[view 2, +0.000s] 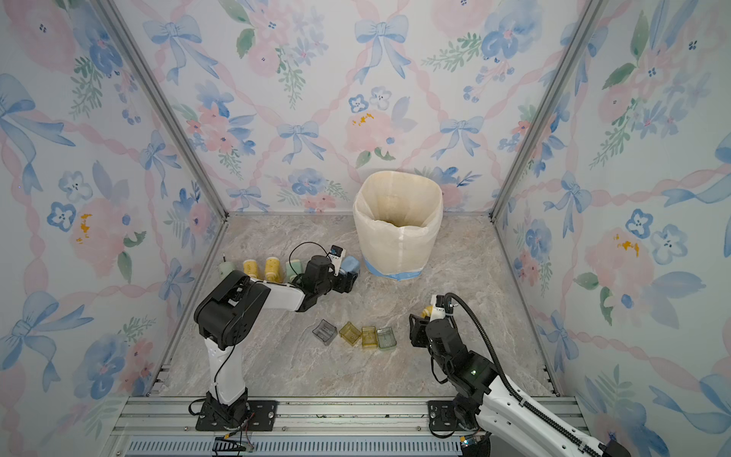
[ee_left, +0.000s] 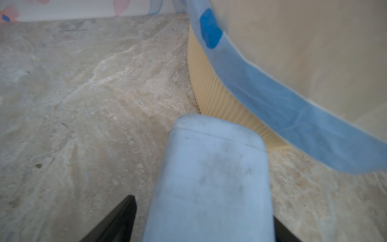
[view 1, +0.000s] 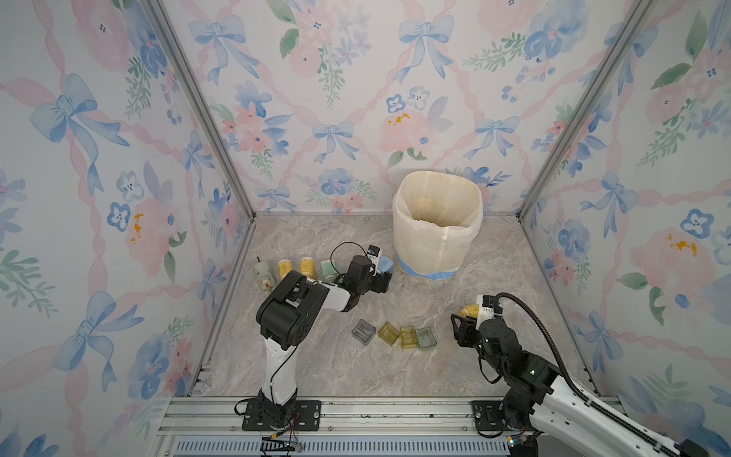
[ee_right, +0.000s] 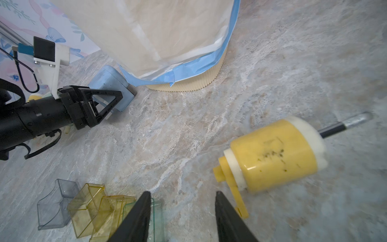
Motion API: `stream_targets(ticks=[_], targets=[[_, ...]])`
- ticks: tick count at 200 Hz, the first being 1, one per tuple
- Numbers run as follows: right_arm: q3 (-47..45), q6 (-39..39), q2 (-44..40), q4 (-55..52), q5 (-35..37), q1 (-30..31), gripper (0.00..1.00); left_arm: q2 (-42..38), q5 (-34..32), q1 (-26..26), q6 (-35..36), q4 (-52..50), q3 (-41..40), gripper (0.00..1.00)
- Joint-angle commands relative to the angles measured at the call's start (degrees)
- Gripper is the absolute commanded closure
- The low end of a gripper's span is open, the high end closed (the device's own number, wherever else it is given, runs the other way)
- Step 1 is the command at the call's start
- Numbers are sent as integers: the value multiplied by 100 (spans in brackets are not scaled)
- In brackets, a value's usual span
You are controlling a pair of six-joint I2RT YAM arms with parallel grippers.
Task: Take out the pencil sharpener tray and clean the shavings
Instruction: Pick up the pencil sharpener from the center of the board.
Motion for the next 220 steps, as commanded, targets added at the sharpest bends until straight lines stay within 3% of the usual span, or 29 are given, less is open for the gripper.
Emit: stream_targets(ticks=[1,45,113,220], targets=[[-30,-95,23,-185,-62,-89,47,168,245,22,1,152,172,20],[-28,-140,70,-124,-130,-189,45,192,486,34,19,206,181,35],[81,-202,369,124,-448,-382,43,-52,719,66,-187,214,-5,68],[505,-670,1339,664,-1271,-558,34,-1404,583,-146,-743,197,-1030,88]])
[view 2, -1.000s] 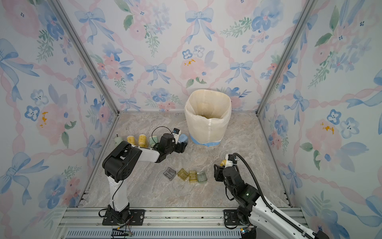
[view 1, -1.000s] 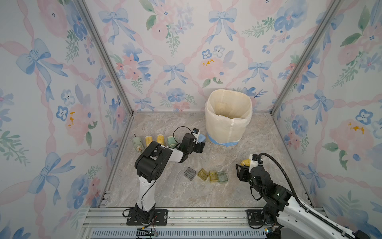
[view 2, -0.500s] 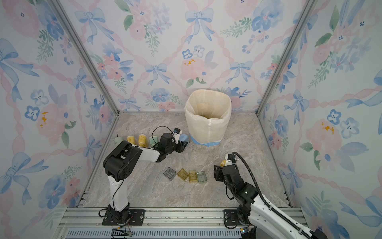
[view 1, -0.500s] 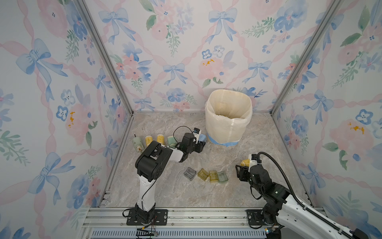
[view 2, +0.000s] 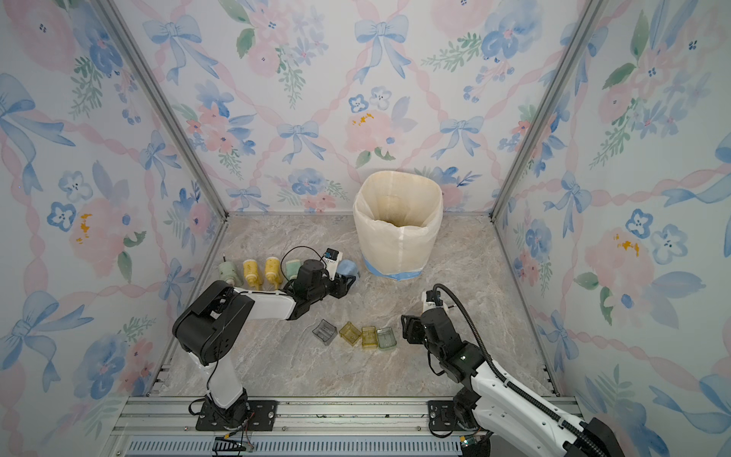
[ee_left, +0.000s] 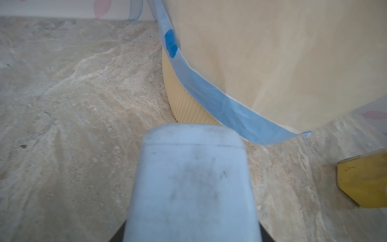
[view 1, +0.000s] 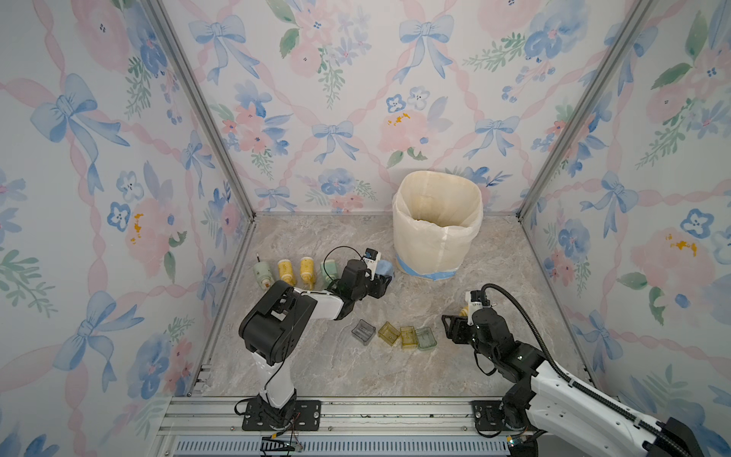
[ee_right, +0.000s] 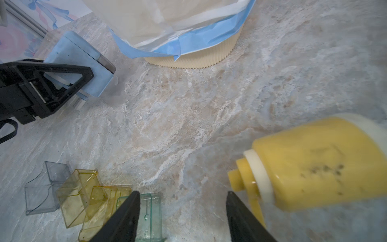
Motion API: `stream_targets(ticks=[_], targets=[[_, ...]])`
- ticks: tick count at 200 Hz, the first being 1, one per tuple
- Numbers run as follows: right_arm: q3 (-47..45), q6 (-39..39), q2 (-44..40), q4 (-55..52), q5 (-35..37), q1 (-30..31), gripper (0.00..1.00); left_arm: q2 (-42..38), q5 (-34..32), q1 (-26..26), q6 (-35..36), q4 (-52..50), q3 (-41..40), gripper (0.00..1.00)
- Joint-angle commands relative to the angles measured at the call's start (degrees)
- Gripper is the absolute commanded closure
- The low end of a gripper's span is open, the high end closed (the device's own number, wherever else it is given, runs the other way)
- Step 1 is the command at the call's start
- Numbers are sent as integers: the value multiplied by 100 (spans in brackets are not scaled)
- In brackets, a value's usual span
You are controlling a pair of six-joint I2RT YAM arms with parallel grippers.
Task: Take out the pencil sharpener tray and clean the shavings
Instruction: Pick up the pencil sharpener from the center of the board.
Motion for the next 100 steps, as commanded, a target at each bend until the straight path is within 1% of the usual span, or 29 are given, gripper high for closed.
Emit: stream_targets(ticks=[1,12,24,33,52,72,84,100], targets=[[253,-213,136,223,-233,-78,34,-335,80,-51,-248,114,-175,88],[321,-268,201,240,-321,-111,33,-418,214,-71,-320,96,-237,90],[396,-365,263,253,-462,-140,33,-465,291,-78,-426,60,-292,95],[466,-437,300,239,-558,-165,33,-495,250,-77,-535,4,-333,100],[649,-649,360,130,-778,-193,32,-570,329,-78,-699,-146,-393,100],[835,-871,402,1,-998,-210,32,-805,556,-96,-835,-193,-510,100],[956,-1007,440,-66,-1172,-236,31,-989,794,-99,-876,-219,-562,100],[1117,-1174,510,-125,-1533,-303,31,-1222,1280,-106,-907,-247,-590,100]])
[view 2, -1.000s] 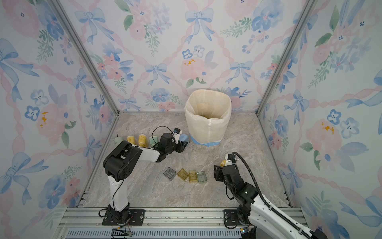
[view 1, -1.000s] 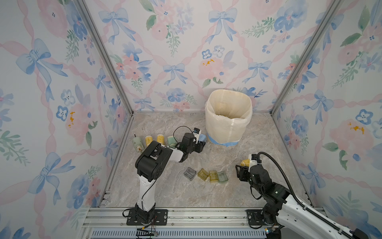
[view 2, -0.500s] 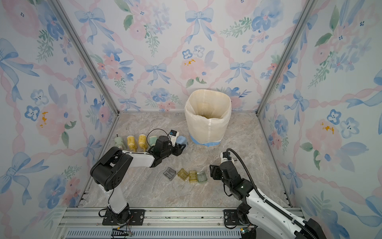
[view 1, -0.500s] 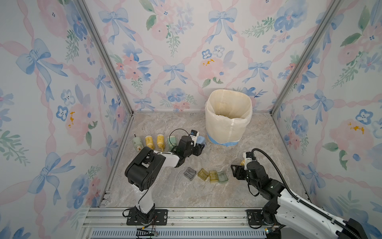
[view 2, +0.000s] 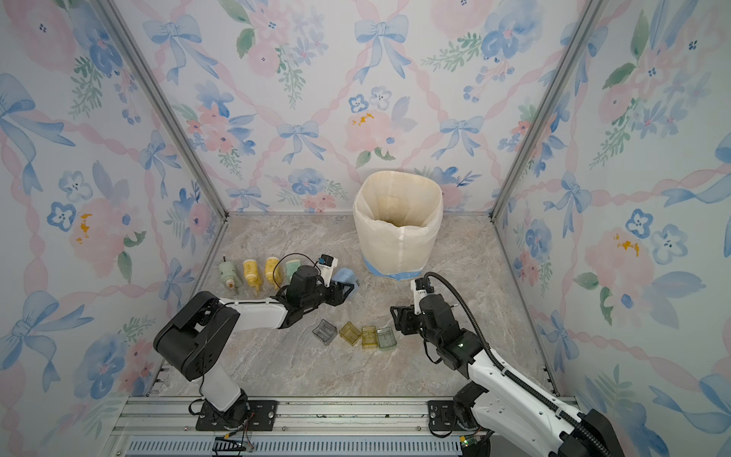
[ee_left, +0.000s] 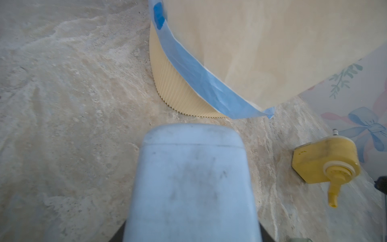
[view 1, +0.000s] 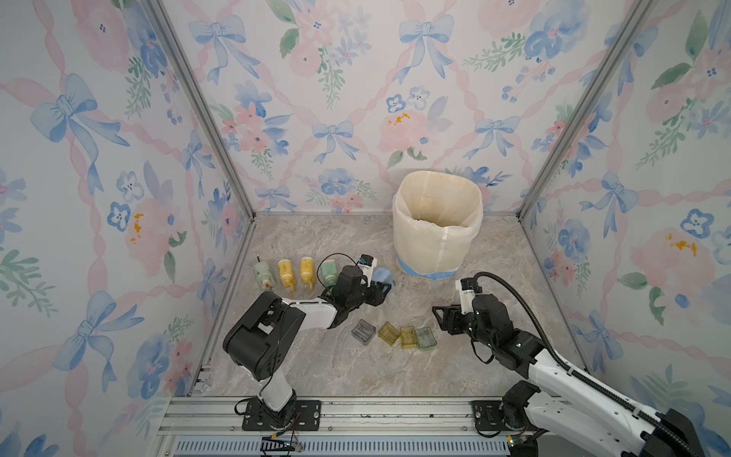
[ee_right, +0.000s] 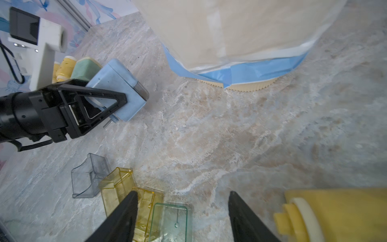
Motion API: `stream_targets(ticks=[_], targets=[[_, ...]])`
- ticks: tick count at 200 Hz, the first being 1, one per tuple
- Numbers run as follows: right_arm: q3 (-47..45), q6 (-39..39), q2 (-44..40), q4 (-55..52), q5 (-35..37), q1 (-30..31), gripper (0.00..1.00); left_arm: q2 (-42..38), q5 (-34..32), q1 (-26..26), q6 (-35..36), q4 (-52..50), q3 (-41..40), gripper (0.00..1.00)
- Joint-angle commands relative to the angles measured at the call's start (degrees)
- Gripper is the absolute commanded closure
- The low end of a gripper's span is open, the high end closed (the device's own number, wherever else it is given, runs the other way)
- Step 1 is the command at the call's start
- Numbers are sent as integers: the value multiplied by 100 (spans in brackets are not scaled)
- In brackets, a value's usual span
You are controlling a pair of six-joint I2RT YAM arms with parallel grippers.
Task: Take out the pencil sharpener tray and clean the shavings
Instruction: Open the container of the pencil sharpener.
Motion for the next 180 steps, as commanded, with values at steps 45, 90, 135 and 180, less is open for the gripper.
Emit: stream_targets(ticks=[45,90,135,180], targets=[[734,-644,204,-252,-1864,-411,31,-743,1727,-163,39,61,-30,100],[918,-440,103,-169,-2671,-492,30,-713,2409,-261,-89,63,117,100],[1172,-416,-72,-336,-3088,-496,30,-1109,2614,-387,-538,65,193,100],[1752,-503,-365,-706,-3202,-535,28,-1481,3070,-391,-933,68,485,100]])
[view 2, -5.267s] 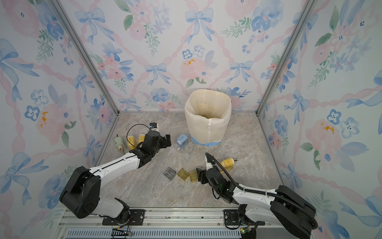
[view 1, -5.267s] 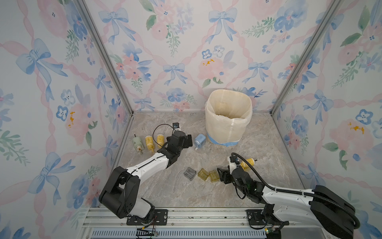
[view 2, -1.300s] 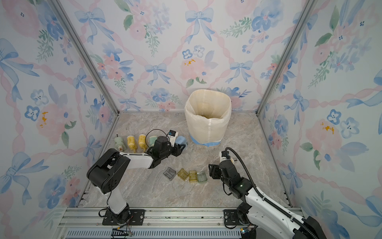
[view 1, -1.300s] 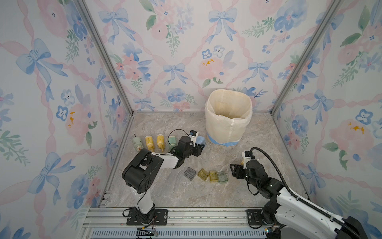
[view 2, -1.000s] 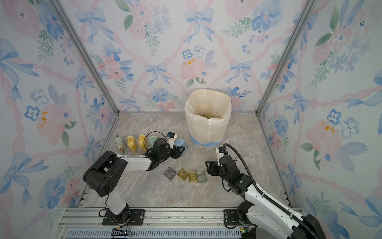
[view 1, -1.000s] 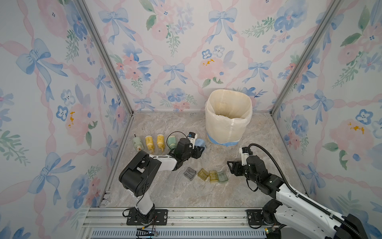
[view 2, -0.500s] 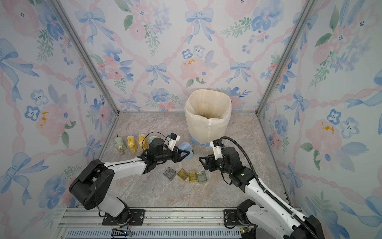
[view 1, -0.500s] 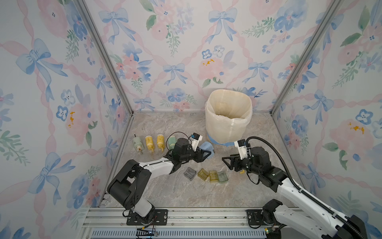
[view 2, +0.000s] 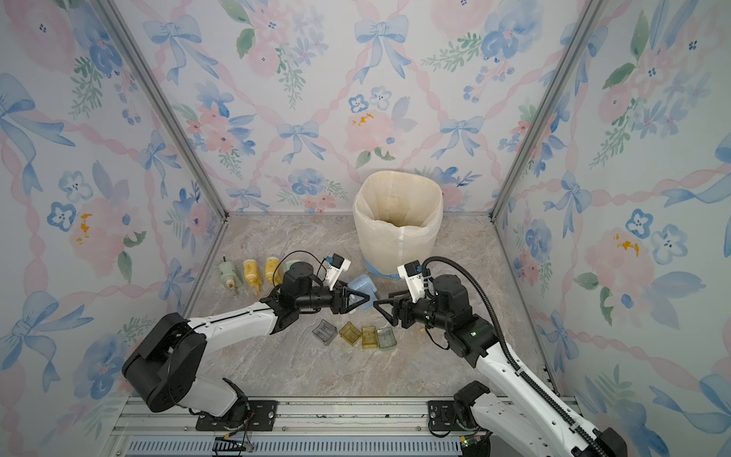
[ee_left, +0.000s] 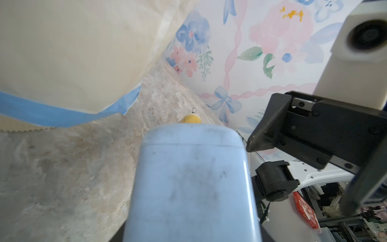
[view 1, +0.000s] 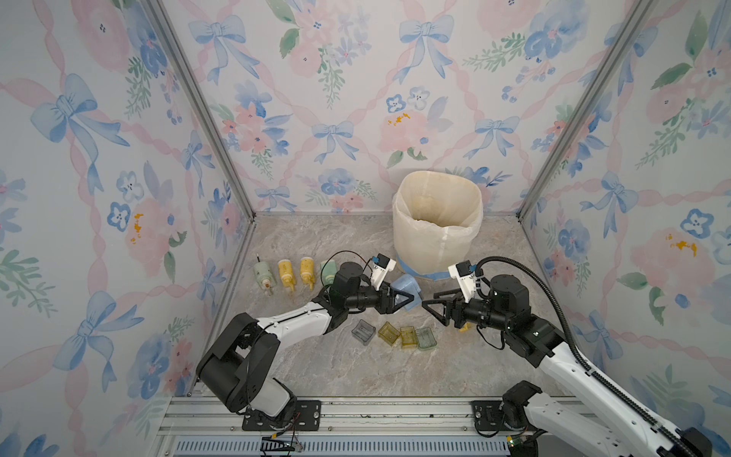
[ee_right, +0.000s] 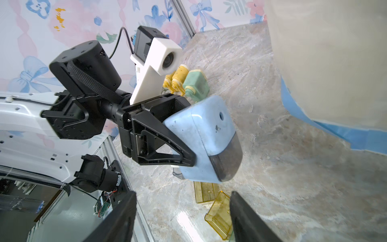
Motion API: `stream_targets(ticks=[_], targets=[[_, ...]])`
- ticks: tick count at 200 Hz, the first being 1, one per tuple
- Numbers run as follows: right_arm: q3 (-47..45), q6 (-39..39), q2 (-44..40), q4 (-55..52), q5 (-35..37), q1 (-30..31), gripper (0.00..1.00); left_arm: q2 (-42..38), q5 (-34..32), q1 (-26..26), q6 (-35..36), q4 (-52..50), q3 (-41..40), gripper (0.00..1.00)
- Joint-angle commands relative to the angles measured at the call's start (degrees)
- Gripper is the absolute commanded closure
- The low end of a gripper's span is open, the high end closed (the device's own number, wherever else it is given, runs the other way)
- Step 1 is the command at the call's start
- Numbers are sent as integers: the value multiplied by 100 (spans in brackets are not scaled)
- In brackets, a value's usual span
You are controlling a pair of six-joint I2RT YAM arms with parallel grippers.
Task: Take out the pencil sharpener tray and clean the shavings
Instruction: Open the container of the pencil sharpener.
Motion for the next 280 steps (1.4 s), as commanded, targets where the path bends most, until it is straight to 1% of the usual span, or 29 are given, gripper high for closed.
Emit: stream_targets(ticks=[1,30,53,60,72,82,111,118,136,167,176,181,184,235,280], targets=[[470,-93,-180,-336,-203,-56,28,-340,428,-13,-286,203,285,100],[711,-304,-213,-617,-238,-80,28,-644,717,26,-439,125,460,100],[783,-342,-276,-604,-303,-127,28,-825,974,81,-359,-333,665,100],[814,-349,-289,-609,-348,-152,27,-899,999,89,-226,-602,737,100],[854,-369,-295,-622,-409,-194,27,-1004,916,83,199,-1287,935,100],[888,-393,-296,-652,-423,-220,25,-1102,929,100,510,-1701,1013,100],[994,-396,-251,-648,-682,-293,23,-1425,1094,175,980,-2219,1024,100],[1026,-384,-235,-643,-785,-300,21,-1511,1140,193,1055,-2295,1006,100],[1139,-384,-161,-638,-1086,-310,18,-1719,1299,273,1216,-2387,969,100],[1366,-418,55,-731,-1590,-312,17,-2044,1582,426,1370,-2407,907,100],[1401,-406,104,-715,-1618,-317,17,-2120,1665,469,1380,-2411,898,100],[1415,-403,122,-704,-1837,-317,17,-2152,1660,508,1384,-2418,890,100],[1423,-393,127,-690,-1872,-316,17,-2165,1817,521,1388,-2415,889,100],[1730,-458,423,-762,-2209,-272,17,-2256,2393,538,1483,-2418,758,100],[1895,-722,560,-840,-2183,51,18,-2308,2804,575,1547,-2429,695,100]])
